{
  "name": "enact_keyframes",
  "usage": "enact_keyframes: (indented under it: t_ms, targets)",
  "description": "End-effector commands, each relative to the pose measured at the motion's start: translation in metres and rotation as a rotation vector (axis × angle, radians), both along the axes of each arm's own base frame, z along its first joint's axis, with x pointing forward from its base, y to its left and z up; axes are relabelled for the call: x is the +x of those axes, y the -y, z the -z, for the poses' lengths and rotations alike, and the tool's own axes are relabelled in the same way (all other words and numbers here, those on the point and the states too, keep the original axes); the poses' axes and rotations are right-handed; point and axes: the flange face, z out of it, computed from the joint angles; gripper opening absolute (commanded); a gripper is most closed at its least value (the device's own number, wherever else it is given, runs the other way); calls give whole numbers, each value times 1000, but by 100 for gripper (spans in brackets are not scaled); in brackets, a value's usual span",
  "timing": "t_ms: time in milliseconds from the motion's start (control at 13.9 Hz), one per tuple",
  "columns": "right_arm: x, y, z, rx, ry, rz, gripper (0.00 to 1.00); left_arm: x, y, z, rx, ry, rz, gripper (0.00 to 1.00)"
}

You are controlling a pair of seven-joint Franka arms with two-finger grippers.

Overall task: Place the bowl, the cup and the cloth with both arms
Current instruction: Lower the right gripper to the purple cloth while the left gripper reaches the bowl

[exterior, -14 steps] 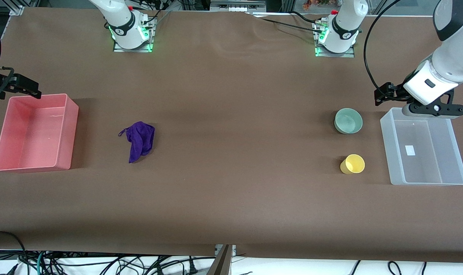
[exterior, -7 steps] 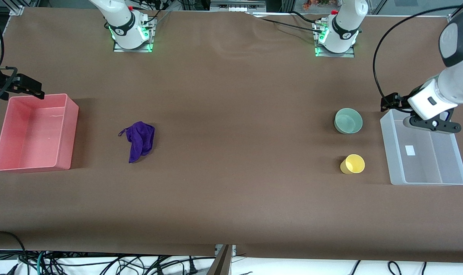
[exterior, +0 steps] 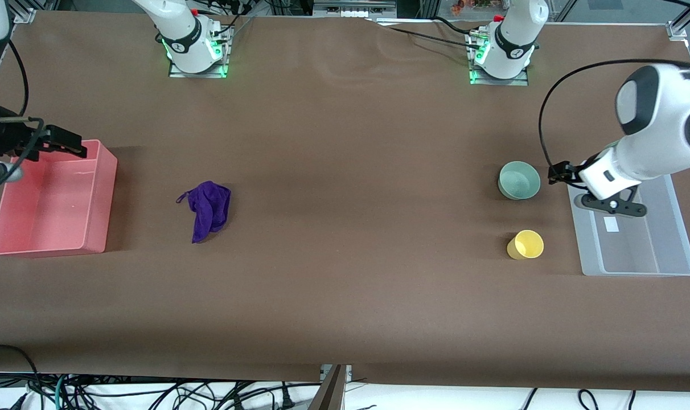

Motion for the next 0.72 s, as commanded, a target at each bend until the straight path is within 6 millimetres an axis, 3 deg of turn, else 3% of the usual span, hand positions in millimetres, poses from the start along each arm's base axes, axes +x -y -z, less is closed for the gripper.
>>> enact_keyframes:
  t_ms: [0, 216, 360, 504, 648]
  targets:
    - [12, -4, 11, 16, 7, -14, 100, -11, -2, 42, 29, 19, 55, 100]
    - [24, -21, 49, 23, -46, -38, 100, -24, -3, 100, 29, 63, 72, 100]
    - [27, -46, 76, 35, -46, -70, 100, -31, -5, 124, 24, 43, 70, 100]
    - [25, -65, 111, 67, -5, -74, 100, -39, -25, 147, 6, -5, 113, 100]
    - [20, -70, 153, 100, 18, -43, 100, -44, -50, 165, -24, -38, 187, 100]
